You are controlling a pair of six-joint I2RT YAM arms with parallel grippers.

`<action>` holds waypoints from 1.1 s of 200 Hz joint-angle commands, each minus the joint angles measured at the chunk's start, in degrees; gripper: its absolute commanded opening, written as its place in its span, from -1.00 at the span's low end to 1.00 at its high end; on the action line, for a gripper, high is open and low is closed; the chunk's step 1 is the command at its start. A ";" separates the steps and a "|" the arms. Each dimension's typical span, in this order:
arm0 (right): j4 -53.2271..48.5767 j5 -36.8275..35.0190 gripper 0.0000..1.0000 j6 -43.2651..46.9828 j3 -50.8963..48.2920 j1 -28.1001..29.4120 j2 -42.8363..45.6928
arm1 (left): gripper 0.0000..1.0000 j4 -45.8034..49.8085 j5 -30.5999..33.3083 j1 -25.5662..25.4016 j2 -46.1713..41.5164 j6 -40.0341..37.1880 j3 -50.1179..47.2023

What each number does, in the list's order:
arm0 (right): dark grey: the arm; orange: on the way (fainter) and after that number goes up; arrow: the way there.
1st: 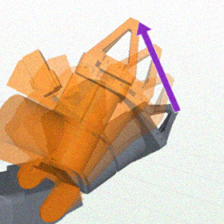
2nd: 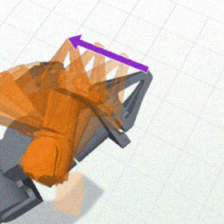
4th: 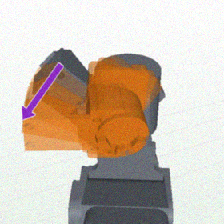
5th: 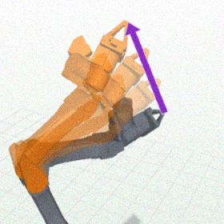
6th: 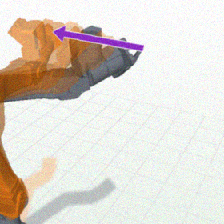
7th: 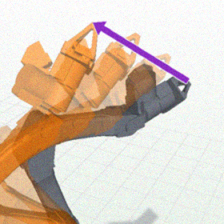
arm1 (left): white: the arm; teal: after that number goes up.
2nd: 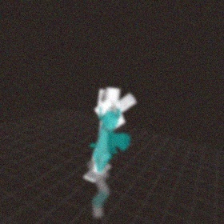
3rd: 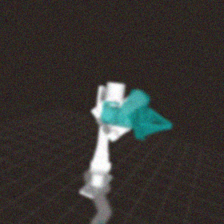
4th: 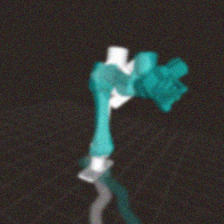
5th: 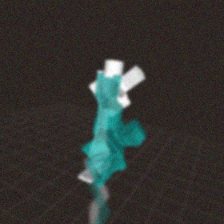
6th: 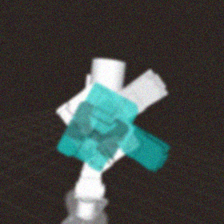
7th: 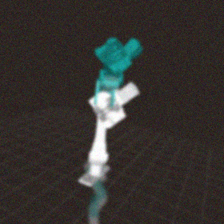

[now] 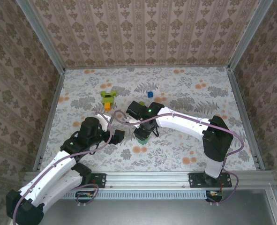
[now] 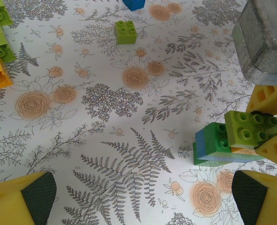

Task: Assemble a carrot with lego

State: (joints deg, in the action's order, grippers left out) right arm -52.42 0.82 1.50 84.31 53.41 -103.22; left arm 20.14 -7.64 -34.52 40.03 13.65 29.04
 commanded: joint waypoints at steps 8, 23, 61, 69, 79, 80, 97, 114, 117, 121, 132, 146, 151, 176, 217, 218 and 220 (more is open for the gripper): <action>-3.93 1.41 -0.37 1.25 -2.65 0.40 -3.69 | 1.00 -0.11 0.26 -0.55 0.00 -0.93 2.03; -4.41 1.47 -0.37 2.43 -1.76 0.38 -2.95 | 1.00 -0.10 0.26 -0.55 -0.05 -0.94 2.08; -5.35 2.04 -0.36 8.40 -0.04 0.29 -1.89 | 1.00 -0.15 -0.01 -0.55 -0.22 -0.91 2.00; -5.73 1.83 -0.35 9.66 0.34 0.34 -1.74 | 1.00 -0.12 -0.01 -0.46 -0.22 -0.92 1.99; -5.85 1.64 -0.34 10.75 0.62 0.23 -1.35 | 1.00 -0.13 -0.09 -0.54 -0.22 -0.94 1.93; -5.85 1.64 -0.34 10.87 0.60 0.23 -1.32 | 1.00 -0.12 -0.09 -0.54 -0.22 -0.92 1.96; -5.34 2.47 -0.32 12.28 0.79 -0.01 -0.43 | 1.00 -0.21 -0.10 -0.55 -0.22 -0.94 1.99; -5.71 3.53 -0.29 13.61 1.35 -0.04 -0.03 | 1.00 -0.28 -0.18 -0.55 -0.22 -0.91 2.00; -5.83 3.71 -0.29 13.86 1.50 -0.02 -0.13 | 1.00 -0.32 -0.25 -0.55 -0.22 -0.97 2.03; -6.04 3.91 -0.28 14.23 1.65 -0.04 -0.18 | 1.00 -0.29 -0.28 -0.55 -0.22 -0.91 2.04; -6.94 4.17 -0.28 15.69 2.21 -0.02 -0.60 | 1.00 -0.30 -0.36 -0.55 -0.30 -0.93 1.97; -7.98 3.75 -0.24 17.81 2.98 -0.03 -1.42 | 1.00 -0.28 -0.36 -0.55 -0.47 -0.91 2.03; -8.38 3.42 -0.23 18.28 3.44 -0.04 -1.87 | 1.00 -0.28 -0.41 -0.55 -0.61 -0.91 2.01; -9.51 3.39 -0.16 19.48 6.27 -0.14 -4.01 | 1.00 -0.31 -0.51 -0.54 -1.01 -0.91 1.90; -7.63 4.26 0.17 19.60 6.65 -0.31 -3.72 | 1.00 -0.45 -0.71 -0.55 -1.01 -0.91 1.90; -7.58 4.31 0.18 19.60 6.61 -0.31 -3.73 | 1.00 -0.41 -0.71 -0.55 -1.01 -0.91 1.90; -7.51 4.40 0.21 19.60 6.64 -0.32 -3.68 | 1.00 -0.44 -0.71 -0.55 -1.01 -0.91 1.90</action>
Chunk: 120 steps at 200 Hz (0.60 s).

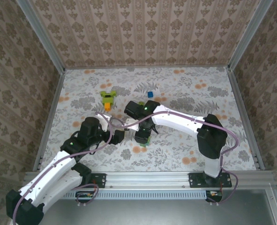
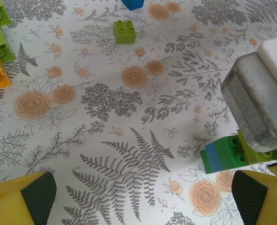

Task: Assemble a carrot with lego

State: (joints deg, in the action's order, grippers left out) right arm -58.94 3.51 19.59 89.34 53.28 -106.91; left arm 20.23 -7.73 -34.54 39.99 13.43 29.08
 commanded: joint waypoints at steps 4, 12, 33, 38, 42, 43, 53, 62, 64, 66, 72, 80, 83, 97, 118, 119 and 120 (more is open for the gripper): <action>-0.76 1.64 0.25 1.48 1.62 -0.23 0.30 | 1.00 -0.58 -0.65 -0.52 -0.95 -0.69 1.81; -0.34 1.53 0.31 1.25 1.68 -0.43 0.69 | 1.00 -0.56 -0.62 -0.52 -0.88 -0.73 1.86; 0.69 1.42 0.39 0.80 1.76 -1.20 2.39 | 1.00 -0.71 -0.97 -0.52 -0.88 -0.78 1.85; 1.04 1.49 0.40 0.60 1.81 -1.51 2.93 | 1.00 -0.72 -1.03 -0.52 -0.88 -0.82 1.85; 1.33 1.57 0.41 0.51 1.93 -1.71 3.43 | 1.00 -0.77 -1.14 -0.52 -0.88 -0.78 1.86; 1.39 1.58 0.41 0.48 1.95 -1.79 3.53 | 1.00 -0.74 -1.14 -0.52 -0.88 -0.78 1.86; 2.30 1.64 0.44 -0.02 2.00 -2.46 4.75 | 1.00 -0.76 -1.21 -0.53 -0.88 -0.78 1.86; 3.40 1.59 0.46 -0.87 2.31 -3.46 5.88 | 1.00 -0.81 -1.24 -0.52 -0.88 -0.78 1.83; 3.64 1.59 0.46 -1.09 2.37 -3.73 6.09 | 1.00 -0.85 -1.30 -0.52 -0.88 -0.78 1.85; 3.89 1.59 0.46 -1.35 2.47 -4.00 6.28 | 1.00 -0.86 -1.28 -0.52 -0.88 -0.78 1.86; 4.50 1.66 0.47 -2.15 2.93 -4.84 6.87 | 1.00 -0.84 -1.27 -0.52 -0.90 -0.77 1.84; 5.32 1.69 0.48 -3.16 3.52 -6.08 7.37 | 1.00 -0.86 -1.46 -0.52 -0.90 -0.75 1.86; 5.54 1.68 0.48 -3.63 3.91 -6.62 7.48 | 1.00 -0.87 -1.49 -0.52 -0.88 -0.77 1.86; 6.28 1.21 0.49 -5.83 5.94 -9.08 7.19 | 1.00 -0.83 -1.46 -0.52 -0.88 -0.69 1.77; 6.15 -1.02 0.51 -11.17 11.09 -12.39 3.88 | 1.00 -0.84 -1.43 -0.52 -0.88 -0.72 1.77; 6.04 -1.12 0.52 -11.47 11.46 -12.62 3.68 | 1.00 -0.87 -1.42 -0.52 -0.88 -0.75 1.77; 5.95 -1.22 0.52 -11.75 11.73 -12.78 3.26 | 1.00 -0.88 -1.42 -0.52 -0.88 -0.72 1.77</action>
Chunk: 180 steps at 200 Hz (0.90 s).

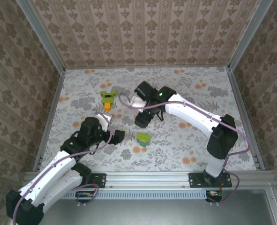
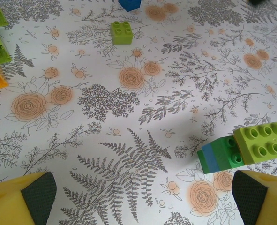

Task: Assemble a carrot with lego

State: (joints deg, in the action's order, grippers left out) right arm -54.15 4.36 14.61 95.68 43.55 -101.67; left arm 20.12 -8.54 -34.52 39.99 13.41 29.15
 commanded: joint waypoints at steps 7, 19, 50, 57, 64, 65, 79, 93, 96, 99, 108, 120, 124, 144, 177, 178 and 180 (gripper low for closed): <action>0.13 -2.65 0.52 -9.25 8.21 -4.48 -4.57 | 1.00 -0.70 -0.62 -0.55 -0.88 -0.75 1.70; -2.49 -3.95 0.52 -14.56 14.19 -6.72 -10.07 | 1.00 -0.73 -0.61 -0.55 -0.96 -0.80 1.70; -5.17 -4.07 0.56 -27.13 28.46 -9.91 -25.05 | 1.00 -0.62 -0.27 -0.56 -1.05 -0.84 1.63; -5.26 -4.33 0.58 -29.16 31.06 -9.98 -28.08 | 1.00 -0.63 -0.27 -0.58 -1.05 -0.84 1.62; -5.61 -4.18 0.59 -30.83 33.89 -10.06 -31.04 | 1.00 -0.65 -0.11 -0.56 -1.04 -0.84 1.53; -5.70 -4.23 0.59 -31.03 34.23 -10.11 -31.48 | 1.00 -0.63 -0.14 -0.59 -1.05 -0.84 1.53; -7.07 -4.36 0.57 -34.78 39.51 -10.40 -36.60 | 1.00 -0.68 0.13 -0.57 -0.88 -0.93 1.57; -6.84 -4.36 0.54 -37.77 41.75 -10.89 -39.82 | 1.00 -0.76 0.26 -0.55 -0.46 -1.02 1.62; -6.66 -4.32 0.53 -38.36 41.82 -11.05 -40.17 | 1.00 -0.70 0.27 -0.55 -0.35 -1.02 1.69; -6.28 -4.09 0.52 -39.09 41.78 -11.16 -40.62 | 1.00 -0.65 0.35 -0.55 -0.27 -1.04 1.70; -5.52 -3.84 0.52 -40.51 41.54 -11.37 -41.36 | 1.00 -0.78 0.34 -0.55 0.12 -1.11 1.79; -4.71 -3.41 0.50 -42.01 41.03 -11.71 -41.99 | 1.00 -0.85 0.45 -0.55 0.50 -1.19 1.85; -4.45 -3.27 0.50 -42.39 40.77 -11.79 -42.11 | 1.00 -0.85 0.44 -0.55 0.67 -1.19 1.88; -3.05 -2.16 0.47 -43.98 39.24 -12.34 -42.13 | 1.00 -0.99 0.44 -0.55 1.12 -1.33 2.05; -2.10 -0.35 0.42 -45.32 38.25 -12.52 -42.32 | 1.00 -1.19 0.45 -0.55 1.49 -1.48 2.23; -2.10 -0.29 0.42 -45.34 38.21 -12.52 -42.35 | 1.00 -1.21 0.45 -0.55 1.50 -1.47 2.23; -2.21 -0.24 0.42 -45.48 38.21 -12.52 -42.38 | 1.00 -1.17 0.45 -0.55 1.50 -1.46 2.23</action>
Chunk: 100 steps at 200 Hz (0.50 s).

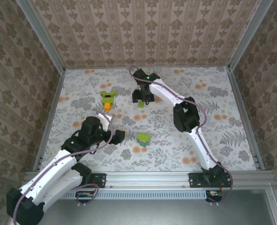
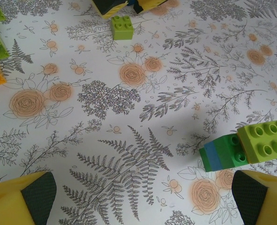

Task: Assemble a carrot with lego

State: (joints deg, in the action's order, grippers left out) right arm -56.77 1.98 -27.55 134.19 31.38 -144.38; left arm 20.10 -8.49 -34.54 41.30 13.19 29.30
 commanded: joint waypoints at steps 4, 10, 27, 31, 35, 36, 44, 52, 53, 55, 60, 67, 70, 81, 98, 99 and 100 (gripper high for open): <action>0.43 2.26 0.42 -3.42 -0.40 -0.32 0.37 | 1.00 -1.13 0.41 -0.52 0.19 -1.28 2.01; 0.42 2.46 0.41 -3.71 -0.81 -0.26 0.39 | 1.00 -1.18 0.40 -0.52 0.19 -1.27 2.07; 2.01 2.79 0.40 -4.59 -3.88 -0.18 1.62 | 1.00 -1.08 0.40 -0.52 0.10 -1.24 2.08; 2.48 2.79 0.40 -4.81 -4.76 -0.17 1.90 | 1.00 -1.07 0.34 -0.52 0.10 -1.24 2.08; 2.88 2.69 0.40 -5.00 -5.61 -0.17 2.30 | 1.00 -0.96 0.34 -0.52 0.10 -1.24 2.06; 2.98 2.69 0.40 -5.03 -5.78 -0.17 2.41 | 1.00 -1.04 0.33 -0.52 0.10 -1.24 2.07; 3.65 2.61 0.40 -5.36 -6.89 -0.17 3.08 | 1.00 -1.07 0.24 -0.52 0.10 -1.20 2.06; 4.10 2.60 0.40 -5.56 -7.95 -0.17 3.54 | 1.00 -1.07 0.14 -0.52 0.10 -1.11 2.08; 4.16 2.64 0.40 -5.57 -8.05 -0.17 3.56 | 1.00 -1.05 0.14 -0.52 0.10 -1.09 2.08; 4.24 2.69 0.40 -5.63 -8.20 -0.13 3.64 | 1.00 -1.07 0.14 -0.52 0.10 -1.13 2.08; 4.38 2.83 0.40 -5.74 -8.67 -0.17 3.74 | 1.00 -1.04 0.10 -0.52 0.10 -1.21 2.07; 4.71 3.24 0.40 -5.89 -9.20 -0.17 3.84 | 1.00 -1.05 0.05 -0.52 0.10 -1.20 2.08; 4.78 3.29 0.40 -5.93 -9.27 -0.13 3.84 | 1.00 -1.04 -0.06 -0.52 0.10 -1.16 2.08; 5.30 3.83 0.40 -6.15 -9.72 -0.09 3.79 | 1.00 -1.11 -0.17 -0.52 0.01 -1.15 2.07; 5.79 4.54 0.39 -6.54 -9.95 -0.09 3.58 | 1.00 -0.99 -0.13 -0.52 -0.21 -1.10 2.08; 5.80 4.53 0.39 -6.59 -10.02 -0.09 3.58 | 1.00 -0.96 -0.13 -0.52 -0.23 -1.08 2.08; 5.84 4.53 0.39 -6.61 -10.01 -0.09 3.58 | 1.00 -0.95 -0.08 -0.52 -0.24 -1.07 2.08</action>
State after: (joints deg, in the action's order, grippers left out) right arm -51.46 4.40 -32.21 125.34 31.03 -141.91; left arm 20.10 -8.51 -34.54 41.30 13.19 29.34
